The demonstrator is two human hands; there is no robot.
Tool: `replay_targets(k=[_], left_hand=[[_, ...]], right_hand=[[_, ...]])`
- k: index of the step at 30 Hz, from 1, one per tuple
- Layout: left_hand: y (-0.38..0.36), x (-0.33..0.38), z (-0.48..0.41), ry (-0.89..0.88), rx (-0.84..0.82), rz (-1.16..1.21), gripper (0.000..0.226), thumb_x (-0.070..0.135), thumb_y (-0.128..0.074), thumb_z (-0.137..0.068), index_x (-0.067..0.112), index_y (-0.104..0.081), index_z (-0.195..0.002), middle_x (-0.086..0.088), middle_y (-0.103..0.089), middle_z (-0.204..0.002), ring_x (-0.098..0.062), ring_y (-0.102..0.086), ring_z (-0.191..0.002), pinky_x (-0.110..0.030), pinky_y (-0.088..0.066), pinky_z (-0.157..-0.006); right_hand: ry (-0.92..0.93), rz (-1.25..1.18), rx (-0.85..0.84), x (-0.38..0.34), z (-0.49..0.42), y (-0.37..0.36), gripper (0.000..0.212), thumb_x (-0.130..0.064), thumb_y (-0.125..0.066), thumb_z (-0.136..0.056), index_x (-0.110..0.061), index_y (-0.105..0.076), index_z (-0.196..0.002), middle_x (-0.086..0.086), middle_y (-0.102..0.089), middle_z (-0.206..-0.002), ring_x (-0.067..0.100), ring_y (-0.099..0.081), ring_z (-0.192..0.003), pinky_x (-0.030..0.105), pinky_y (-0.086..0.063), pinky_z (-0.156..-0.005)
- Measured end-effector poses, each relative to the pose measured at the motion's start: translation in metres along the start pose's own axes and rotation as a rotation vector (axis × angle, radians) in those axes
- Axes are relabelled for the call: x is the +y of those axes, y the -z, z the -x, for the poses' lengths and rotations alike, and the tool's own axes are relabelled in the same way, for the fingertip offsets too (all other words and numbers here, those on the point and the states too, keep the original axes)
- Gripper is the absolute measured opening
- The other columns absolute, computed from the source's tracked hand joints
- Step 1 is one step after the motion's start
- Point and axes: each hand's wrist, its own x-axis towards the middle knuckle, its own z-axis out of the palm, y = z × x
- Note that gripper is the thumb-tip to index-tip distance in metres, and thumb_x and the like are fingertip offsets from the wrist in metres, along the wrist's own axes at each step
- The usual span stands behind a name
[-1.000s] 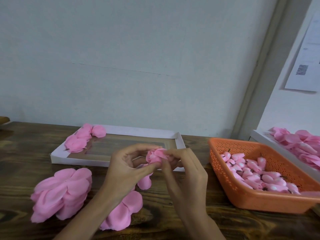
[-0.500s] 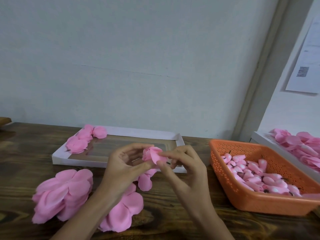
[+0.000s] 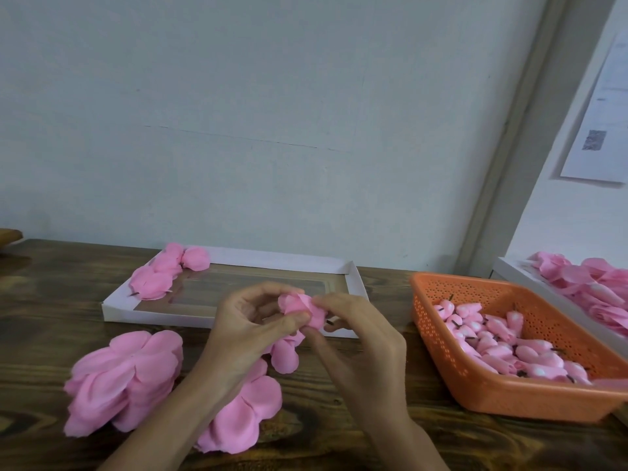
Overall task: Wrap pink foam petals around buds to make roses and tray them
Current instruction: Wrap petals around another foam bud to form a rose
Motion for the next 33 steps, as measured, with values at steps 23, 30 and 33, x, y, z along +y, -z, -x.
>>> replay_targets(k=[23, 30, 33], left_hand=[[-0.029, 0.011, 0.016, 0.135, -0.004, 0.114, 0.039, 0.041, -0.079, -0.076, 0.011, -0.08, -0.1, -0.017, -0.078, -0.107, -0.031, -0.076, -0.101, -0.03, -0.058, -0.074], [-0.02, 0.017, 0.013, 0.128, -0.082, 0.06, 0.031, 0.042, -0.075, -0.078, 0.015, -0.072, -0.065, -0.018, -0.077, -0.093, -0.035, -0.075, -0.104, -0.038, -0.057, -0.066], [-0.022, 0.016, 0.013, 0.129, -0.04, 0.016, 0.04, 0.049, -0.072, -0.077, 0.01, -0.074, -0.072, -0.017, -0.078, -0.094, -0.028, -0.077, -0.1, -0.035, -0.059, -0.065]], right_hand=[[-0.601, -0.804, -0.281, -0.019, 0.014, -0.027, 0.037, 0.004, -0.068, -0.097, -0.009, -0.063, -0.131, 0.009, -0.075, -0.123, 0.033, -0.07, -0.117, 0.055, -0.055, -0.103], [-0.755, -1.012, -0.392, -0.02, 0.013, -0.032, 0.029, -0.032, -0.057, -0.107, -0.021, -0.07, -0.132, 0.01, -0.07, -0.133, 0.026, -0.065, -0.128, 0.039, -0.057, -0.102], [-0.782, -1.037, -0.412, -0.021, 0.013, -0.035, 0.032, -0.032, -0.057, -0.109, -0.023, -0.066, -0.137, 0.007, -0.068, -0.138, 0.025, -0.062, -0.134, 0.041, -0.054, -0.106]])
